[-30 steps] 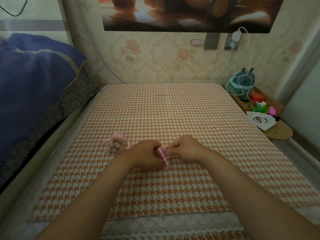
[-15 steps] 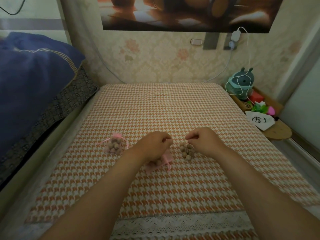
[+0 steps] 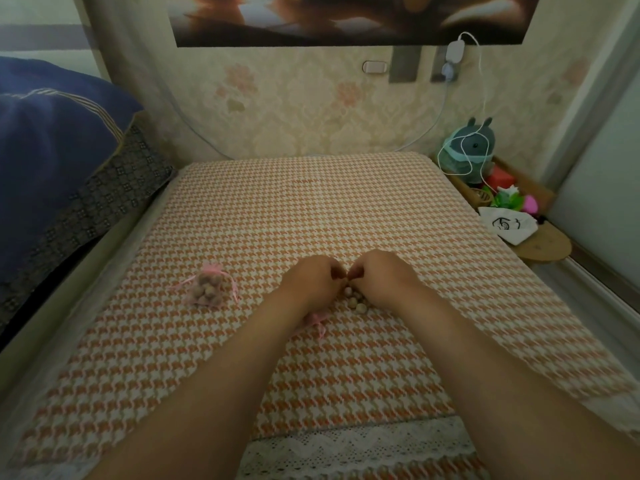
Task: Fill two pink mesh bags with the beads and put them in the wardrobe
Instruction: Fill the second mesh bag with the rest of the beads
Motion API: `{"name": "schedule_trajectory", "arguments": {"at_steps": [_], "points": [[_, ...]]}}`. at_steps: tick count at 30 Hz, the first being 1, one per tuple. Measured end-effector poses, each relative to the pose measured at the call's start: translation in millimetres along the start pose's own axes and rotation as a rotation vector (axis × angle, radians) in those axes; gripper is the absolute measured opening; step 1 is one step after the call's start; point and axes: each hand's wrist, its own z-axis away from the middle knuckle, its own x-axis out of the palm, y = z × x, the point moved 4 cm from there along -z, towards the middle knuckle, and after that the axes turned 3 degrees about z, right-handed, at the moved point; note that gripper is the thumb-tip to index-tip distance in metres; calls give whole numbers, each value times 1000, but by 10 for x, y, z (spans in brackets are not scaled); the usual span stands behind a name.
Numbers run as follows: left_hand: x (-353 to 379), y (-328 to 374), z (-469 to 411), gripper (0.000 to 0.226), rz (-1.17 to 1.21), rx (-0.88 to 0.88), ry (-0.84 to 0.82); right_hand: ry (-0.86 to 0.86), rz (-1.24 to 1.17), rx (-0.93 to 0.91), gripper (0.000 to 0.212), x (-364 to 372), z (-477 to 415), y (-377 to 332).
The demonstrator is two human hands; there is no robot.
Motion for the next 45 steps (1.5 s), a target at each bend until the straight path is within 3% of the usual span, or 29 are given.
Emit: {"name": "schedule_trajectory", "arguments": {"at_steps": [5,11,15,19,23,25,35,45], "points": [[-34,-67,-47,14,129,-9,56,28,-178,-1,11,14,-36,37],[-187,-62,20,23,236,7,125,112,-391,-80,22,-48,0,-47],[-264,-113,121,31,233,30,127,87,-503,-128,11,-91,68,-144],[-300,-285,295,36,171,12,44,2,-449,-119,11,-43,96,-188],[-316,-418,546,91,-81,-26,-193,-120,-357,-122,16,47,159,-277],[-333,-428,626,99,-125,9,-208,-154,-347,-121,18,80,183,-329],[-381,-529,664,35,71,85,-131,-151,-499,-61,11,173,168,-477],[-397,-512,651,32,99,74,-163,-230,-556,-62,22,94,148,-530]]}}
